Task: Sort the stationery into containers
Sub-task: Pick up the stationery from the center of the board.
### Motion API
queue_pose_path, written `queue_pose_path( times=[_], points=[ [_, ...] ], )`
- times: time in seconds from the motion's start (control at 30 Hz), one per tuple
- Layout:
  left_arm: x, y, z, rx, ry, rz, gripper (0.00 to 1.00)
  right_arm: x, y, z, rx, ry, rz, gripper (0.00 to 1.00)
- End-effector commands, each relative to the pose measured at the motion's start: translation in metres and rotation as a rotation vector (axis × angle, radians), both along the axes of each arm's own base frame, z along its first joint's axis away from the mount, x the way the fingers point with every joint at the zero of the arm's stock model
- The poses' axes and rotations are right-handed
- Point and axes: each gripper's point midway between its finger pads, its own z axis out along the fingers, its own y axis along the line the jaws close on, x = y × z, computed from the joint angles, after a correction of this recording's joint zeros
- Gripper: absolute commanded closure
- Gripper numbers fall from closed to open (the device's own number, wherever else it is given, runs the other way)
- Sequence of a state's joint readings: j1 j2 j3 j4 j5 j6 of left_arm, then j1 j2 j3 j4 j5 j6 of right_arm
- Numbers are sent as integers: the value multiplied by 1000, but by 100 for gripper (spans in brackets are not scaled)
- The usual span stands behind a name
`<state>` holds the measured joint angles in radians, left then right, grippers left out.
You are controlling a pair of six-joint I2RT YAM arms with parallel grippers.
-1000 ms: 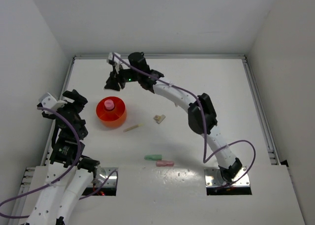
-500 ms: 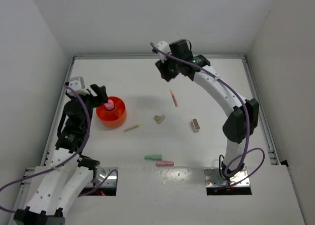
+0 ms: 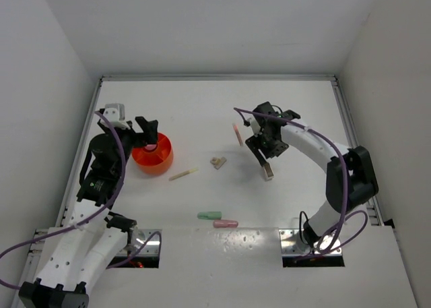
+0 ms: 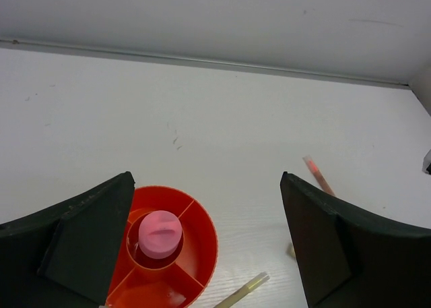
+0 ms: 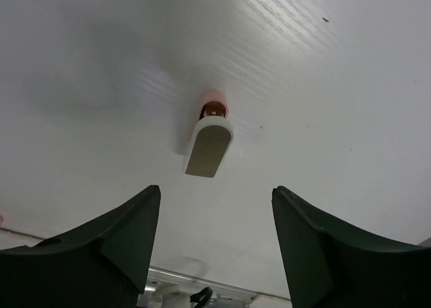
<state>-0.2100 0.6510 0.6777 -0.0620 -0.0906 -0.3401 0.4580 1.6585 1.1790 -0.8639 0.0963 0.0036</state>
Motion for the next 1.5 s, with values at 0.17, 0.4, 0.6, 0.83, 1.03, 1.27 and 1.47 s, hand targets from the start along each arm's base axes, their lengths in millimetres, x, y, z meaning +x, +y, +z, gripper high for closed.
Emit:
queue_pose_path(
  times=[0.17,0.4,0.6,0.83,1.03,1.27,1.47],
  points=[
    [-3,-12,30,-5,-78,-69,4,6,4,-12,94,-7,-124,38],
    [-3,-12,30,-5,-78,-69,4,16,6,-24,122,17,-179,40],
    [-3,-12,30,-5,-78,-69,4,14,4,-42,114,56,-198,44],
    [-3,-12,30,-5,-78,-69,4,10,3,-55,104,80,-209,47],
    [-3,-12,30,-5,-78,-69,4,11,1,-55,106,80,-227,53],
    [-3,-12,30,-5,-78,-69,4,4,-2,-54,96,98,-228,64],
    [-3,-10,30,-5,-78,-60,4,-4,1,-53,113,128,-224,85]
  ],
)
